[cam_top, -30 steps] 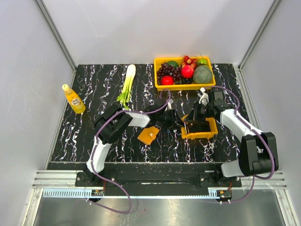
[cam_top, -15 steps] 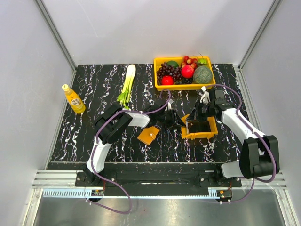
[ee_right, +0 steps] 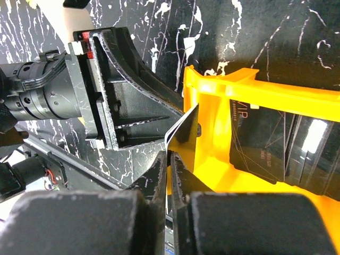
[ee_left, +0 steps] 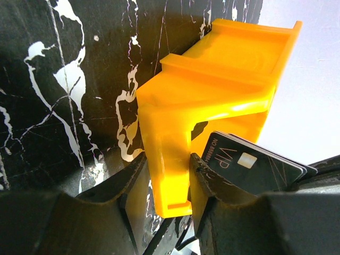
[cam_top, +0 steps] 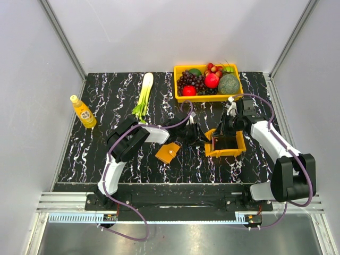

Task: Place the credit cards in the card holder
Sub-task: Pick up the credit card from the storage box, then pick up the card holder from the center of the board.

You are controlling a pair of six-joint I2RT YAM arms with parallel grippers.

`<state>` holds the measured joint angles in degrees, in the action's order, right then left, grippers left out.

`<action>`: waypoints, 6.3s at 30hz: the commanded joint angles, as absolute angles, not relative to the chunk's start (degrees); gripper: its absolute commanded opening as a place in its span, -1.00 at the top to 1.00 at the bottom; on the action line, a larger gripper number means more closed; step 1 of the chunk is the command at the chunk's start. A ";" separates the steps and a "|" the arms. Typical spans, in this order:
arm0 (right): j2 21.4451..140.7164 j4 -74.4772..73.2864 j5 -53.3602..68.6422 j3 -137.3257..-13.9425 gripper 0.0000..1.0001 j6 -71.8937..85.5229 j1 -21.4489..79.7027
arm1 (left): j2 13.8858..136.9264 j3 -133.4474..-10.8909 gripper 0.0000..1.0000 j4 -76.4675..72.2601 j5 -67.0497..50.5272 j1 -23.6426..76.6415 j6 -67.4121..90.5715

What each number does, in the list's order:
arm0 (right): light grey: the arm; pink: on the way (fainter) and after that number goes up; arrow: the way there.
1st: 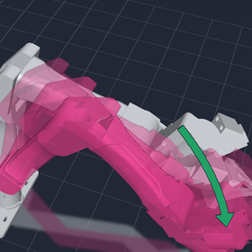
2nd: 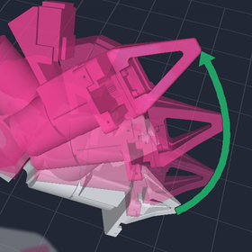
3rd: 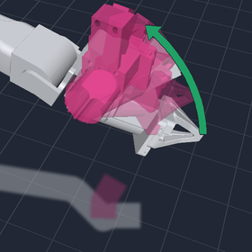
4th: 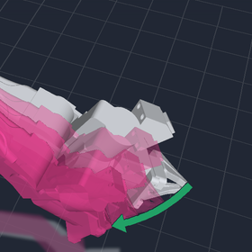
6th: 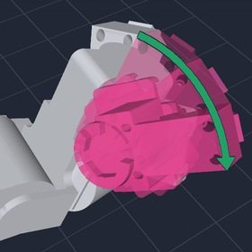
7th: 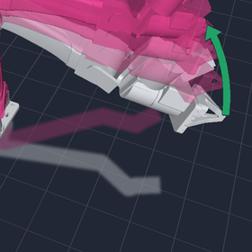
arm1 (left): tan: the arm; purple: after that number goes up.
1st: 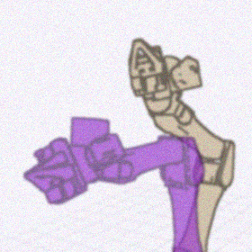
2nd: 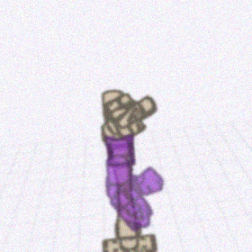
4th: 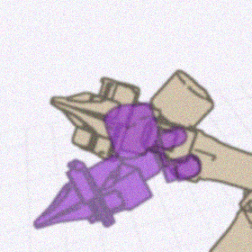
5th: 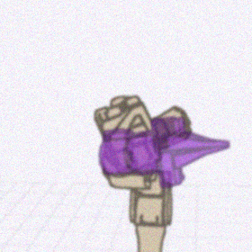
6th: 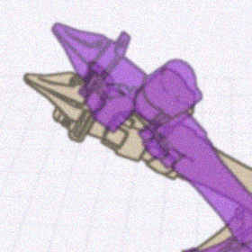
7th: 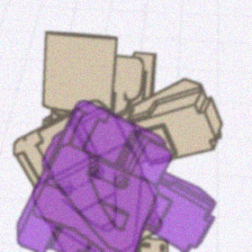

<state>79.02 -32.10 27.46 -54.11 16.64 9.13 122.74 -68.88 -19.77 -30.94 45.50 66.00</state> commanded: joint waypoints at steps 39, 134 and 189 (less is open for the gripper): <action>77.88 -45.18 1.86 -66.00 1.00 13.88 18.11 | 118.30 -68.38 0.35 -18.28 -29.36 45.62 62.40; 61.35 -12.13 43.06 -55.99 0.69 37.09 17.67 | 99.32 -47.64 1.00 -84.64 -47.38 32.78 79.80; 65.13 -18.54 29.27 -51.77 1.00 31.73 17.67 | 97.90 -61.34 -0.86 36.12 27.07 61.26 25.40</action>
